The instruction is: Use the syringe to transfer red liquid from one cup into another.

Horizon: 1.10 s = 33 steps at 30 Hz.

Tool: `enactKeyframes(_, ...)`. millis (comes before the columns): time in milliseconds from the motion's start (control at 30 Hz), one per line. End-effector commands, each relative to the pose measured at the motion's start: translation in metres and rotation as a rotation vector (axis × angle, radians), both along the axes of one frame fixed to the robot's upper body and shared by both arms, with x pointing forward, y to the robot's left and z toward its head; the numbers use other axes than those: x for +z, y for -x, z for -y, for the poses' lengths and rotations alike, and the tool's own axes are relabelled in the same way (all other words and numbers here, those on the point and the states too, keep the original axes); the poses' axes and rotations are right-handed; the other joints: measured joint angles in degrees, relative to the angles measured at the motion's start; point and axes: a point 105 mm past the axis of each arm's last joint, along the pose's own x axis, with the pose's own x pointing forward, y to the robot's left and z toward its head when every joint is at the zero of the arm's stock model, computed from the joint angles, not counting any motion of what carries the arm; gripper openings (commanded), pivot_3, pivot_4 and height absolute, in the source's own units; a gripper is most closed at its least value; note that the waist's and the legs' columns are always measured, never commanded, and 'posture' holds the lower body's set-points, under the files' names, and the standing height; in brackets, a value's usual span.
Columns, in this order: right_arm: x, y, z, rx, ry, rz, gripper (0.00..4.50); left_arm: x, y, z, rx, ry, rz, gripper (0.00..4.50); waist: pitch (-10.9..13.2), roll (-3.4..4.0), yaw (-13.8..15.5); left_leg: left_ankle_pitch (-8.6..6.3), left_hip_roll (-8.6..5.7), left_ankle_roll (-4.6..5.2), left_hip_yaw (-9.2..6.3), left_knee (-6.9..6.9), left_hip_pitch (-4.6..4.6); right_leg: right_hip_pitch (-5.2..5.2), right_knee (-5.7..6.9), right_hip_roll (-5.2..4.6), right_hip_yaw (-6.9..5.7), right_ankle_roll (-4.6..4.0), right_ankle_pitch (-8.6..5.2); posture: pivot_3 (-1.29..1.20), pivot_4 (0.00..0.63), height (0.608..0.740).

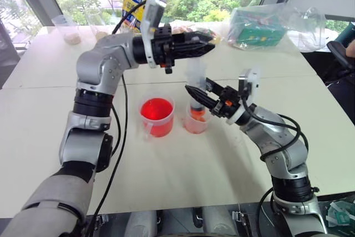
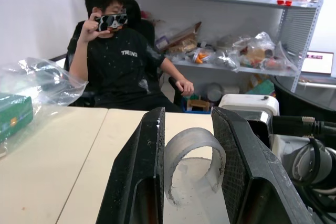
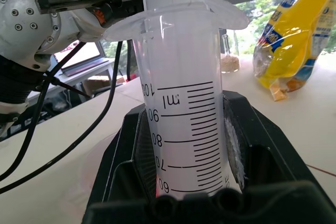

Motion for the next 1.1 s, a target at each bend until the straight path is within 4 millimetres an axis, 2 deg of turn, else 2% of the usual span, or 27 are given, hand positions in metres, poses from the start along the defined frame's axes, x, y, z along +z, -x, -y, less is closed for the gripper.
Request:
enactKeyframes(33, 0.028, 0.008, 0.002, 0.012, -0.037, 0.11, 1.38, -0.013, 0.005, 0.005, -0.021, -0.051, -0.014, 0.8, 0.0, 0.0, 0.0, 0.0, 0.0, 0.0, 0.0, 0.0, 0.0, 0.0, 0.0, 0.0, 0.0, 0.0, 0.0, 0.0, 0.15, 0.74)
enactKeyframes(267, 0.044, 0.007, 0.004, 0.004, -0.05, 0.157, 1.38, -0.024, 0.007, 0.009, -0.026, -0.064, -0.03, 0.8, 0.0, 0.0, 0.1, 0.0, -0.01, 0.0, 0.0, 0.01, 0.0, 0.0, 0.0, -0.01, 0.0, 0.0, 0.0, 0.0, 0.15, 0.74)
enactKeyframes(633, 0.061, 0.004, 0.008, -0.008, -0.058, 0.204, 1.38, -0.031, 0.009, 0.015, -0.028, -0.068, -0.033, 0.8, 0.0, 0.0, 0.1, 0.0, -0.01, 0.0, 0.0, 0.01, 0.0, 0.0, 0.0, 0.0, 0.0, 0.0, 0.0, 0.0, 0.15, 0.74)
enactKeyframes(800, 0.063, 0.004, 0.009, -0.01, -0.06, 0.208, 1.38, -0.034, 0.01, 0.016, -0.025, -0.072, -0.03, 0.8, 0.0, 0.0, 0.1, 0.0, -0.01, 0.0, 0.0, 0.01, 0.0, 0.0, 0.0, 0.0, 0.0, 0.0, 0.0, 0.0, 0.15, 0.74)
enactKeyframes(933, 0.052, 0.003, 0.009, -0.008, -0.05, 0.174, 1.38, -0.024, 0.002, 0.013, 0.02, -0.051, -0.028, 0.8, 0.0, 0.0, 0.1, 0.0, -0.01, 0.0, 0.01, 0.01, 0.0, 0.0, 0.0, -0.01, 0.0, 0.0, 0.0, 0.0, 0.15, 0.74)
enactKeyframes(1100, 0.032, 0.003, 0.008, -0.006, -0.034, 0.117, 1.38, -0.005, -0.009, 0.0, 0.089, -0.002, -0.005, 3.16, 0.0, -0.01, 0.1, 0.0, -0.02, 0.0, 0.02, 0.02, 0.01, 0.01, 0.0, 0.0, 0.0, 0.0, 0.0, 0.0, 0.15, 0.74)
